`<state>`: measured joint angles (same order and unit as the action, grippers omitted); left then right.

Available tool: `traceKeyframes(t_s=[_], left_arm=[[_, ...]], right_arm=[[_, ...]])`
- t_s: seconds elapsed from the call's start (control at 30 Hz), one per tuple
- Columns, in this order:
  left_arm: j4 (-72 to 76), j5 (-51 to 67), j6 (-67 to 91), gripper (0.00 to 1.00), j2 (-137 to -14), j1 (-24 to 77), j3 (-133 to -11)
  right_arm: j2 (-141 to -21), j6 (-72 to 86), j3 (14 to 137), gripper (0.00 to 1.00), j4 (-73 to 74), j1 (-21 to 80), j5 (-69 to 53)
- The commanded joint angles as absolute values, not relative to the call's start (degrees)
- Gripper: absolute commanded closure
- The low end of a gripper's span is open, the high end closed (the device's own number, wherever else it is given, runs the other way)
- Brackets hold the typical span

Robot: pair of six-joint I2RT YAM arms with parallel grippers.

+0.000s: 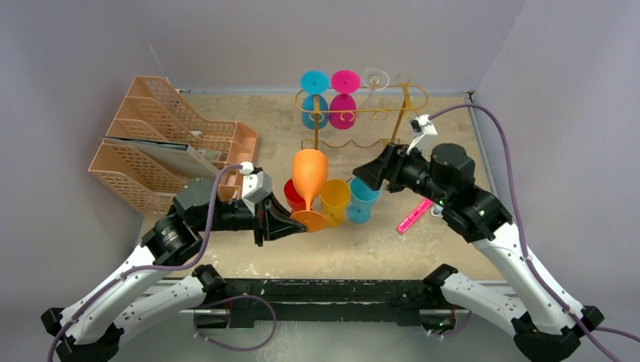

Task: Take the wine glass off the wine glass rack
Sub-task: Place the wine glass at the center of the board.

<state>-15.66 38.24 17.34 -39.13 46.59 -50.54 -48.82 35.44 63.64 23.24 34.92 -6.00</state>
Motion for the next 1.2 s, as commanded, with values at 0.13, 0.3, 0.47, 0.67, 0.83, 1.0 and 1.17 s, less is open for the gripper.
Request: traceKeyframes(t_s=[0.13, 0.3, 0.47, 0.67, 0.83, 1.0, 1.17], left_arm=[[-18.46, 41.88, 12.92, 1.0, -38.3, 46.72, -49.92], [-22.01, 46.77, 8.95, 1.0, -38.42, 46.75, -49.59], [-23.58, 48.39, 5.42, 1.0, -37.77, 46.74, -49.22], [-23.18, 52.77, 4.96, 1.0, -37.36, 46.71, -48.11], [-23.14, 52.95, 4.1, 1.0, -35.94, 46.7, -47.88], [-23.88, 51.44, 2.66, 1.0, -34.44, 46.67, -47.38], [-25.81, 51.46, 0.81, 1.0, -34.61, 46.69, -47.65]], right_arm=[[-52.97, 38.81, 66.94, 0.27, 18.74, 34.83, -20.0], [-53.64, 40.8, 65.83, 0.26, 15.23, 34.48, -21.57], [-57.73, 42.09, 68.08, 0.25, 15.02, 34.4, -29.17], [-61.49, 46.19, 68.02, 0.25, 11.07, 34.42, -31.46], [-66.48, 49.58, 69.59, 0.26, 6.28, 34.37, -43.12], [-70.48, 51.76, 70.96, 0.38, 5.19, 34.4, -52.95], [-70.44, 51.24, 69.97, 0.51, 5.76, 34.37, -55.02]])
